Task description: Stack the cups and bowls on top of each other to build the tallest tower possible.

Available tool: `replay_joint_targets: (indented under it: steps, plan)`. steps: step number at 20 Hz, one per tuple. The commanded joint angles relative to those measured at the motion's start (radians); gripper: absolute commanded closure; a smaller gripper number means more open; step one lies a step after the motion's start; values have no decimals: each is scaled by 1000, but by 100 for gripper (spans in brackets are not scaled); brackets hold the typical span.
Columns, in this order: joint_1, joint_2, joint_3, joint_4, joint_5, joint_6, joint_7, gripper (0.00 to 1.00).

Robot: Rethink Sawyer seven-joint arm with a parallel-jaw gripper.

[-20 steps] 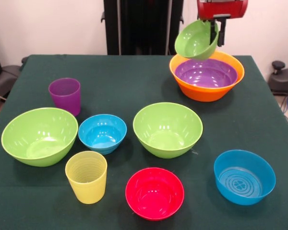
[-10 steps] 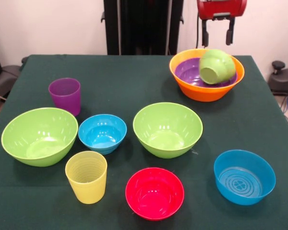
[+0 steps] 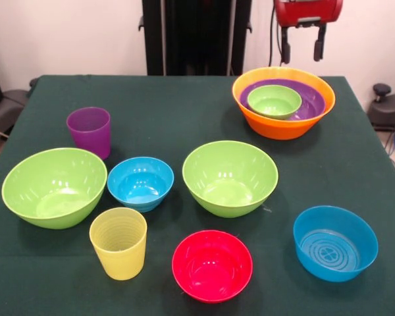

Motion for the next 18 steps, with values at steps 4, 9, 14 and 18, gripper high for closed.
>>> replay_joint_targets:
  steps: [4,9,14,18]
  plan:
    - [52,14,-12,-35,-47,41,39,0]
    - [80,36,-21,-106,-37,81,33,0]
    - [69,94,-2,-234,-41,163,-37,0]
    - [54,151,28,-346,-42,235,-90,0]
